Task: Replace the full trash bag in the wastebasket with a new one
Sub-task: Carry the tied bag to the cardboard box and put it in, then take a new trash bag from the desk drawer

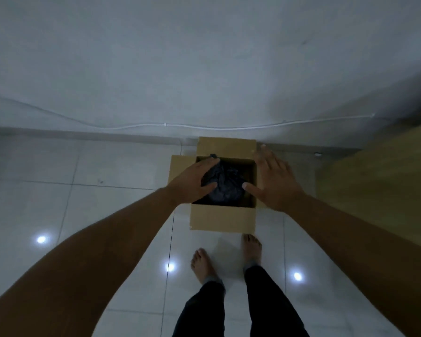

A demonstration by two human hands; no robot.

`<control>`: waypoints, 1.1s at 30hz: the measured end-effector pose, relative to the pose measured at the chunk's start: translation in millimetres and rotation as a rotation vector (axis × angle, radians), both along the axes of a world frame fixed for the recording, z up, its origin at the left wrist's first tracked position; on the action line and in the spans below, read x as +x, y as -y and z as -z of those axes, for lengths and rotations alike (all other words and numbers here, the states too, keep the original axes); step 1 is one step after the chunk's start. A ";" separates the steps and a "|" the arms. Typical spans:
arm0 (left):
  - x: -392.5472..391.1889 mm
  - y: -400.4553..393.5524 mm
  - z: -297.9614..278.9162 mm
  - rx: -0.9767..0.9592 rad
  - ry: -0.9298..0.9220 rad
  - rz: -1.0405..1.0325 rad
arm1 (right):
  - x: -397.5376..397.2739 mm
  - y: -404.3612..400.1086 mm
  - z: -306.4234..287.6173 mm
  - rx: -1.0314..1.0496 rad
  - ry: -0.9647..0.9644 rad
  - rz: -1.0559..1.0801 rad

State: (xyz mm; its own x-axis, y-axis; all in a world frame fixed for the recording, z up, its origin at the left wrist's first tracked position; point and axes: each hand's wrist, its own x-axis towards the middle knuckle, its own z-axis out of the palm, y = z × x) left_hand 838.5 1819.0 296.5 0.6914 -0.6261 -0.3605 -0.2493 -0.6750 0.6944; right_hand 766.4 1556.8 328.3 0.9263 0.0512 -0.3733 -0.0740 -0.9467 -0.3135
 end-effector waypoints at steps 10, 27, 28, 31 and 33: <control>-68.5 106.7 -200.0 -0.253 -0.013 -0.050 | -129.9 32.2 -218.2 0.001 0.225 0.224; -380.5 369.8 -305.7 -0.361 0.170 0.482 | -543.0 191.6 -294.1 -0.133 0.375 0.648; -406.0 384.2 -307.7 -0.352 0.169 0.520 | -569.9 201.9 -296.3 -0.146 0.373 0.669; -476.8 424.3 -318.3 -0.370 0.148 0.616 | -637.3 229.9 -303.8 -0.214 0.356 0.722; -515.9 449.1 -326.2 -0.374 0.126 0.657 | -673.6 247.6 -309.5 -0.242 0.347 0.764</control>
State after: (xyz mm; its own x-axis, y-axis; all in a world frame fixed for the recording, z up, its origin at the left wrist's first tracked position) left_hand 322.6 1369.9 622.7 0.1568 -0.9875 0.0135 -0.6107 -0.0862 0.7872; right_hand 92.8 1309.2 637.8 0.7380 -0.6746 0.0164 -0.6534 -0.7204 -0.2325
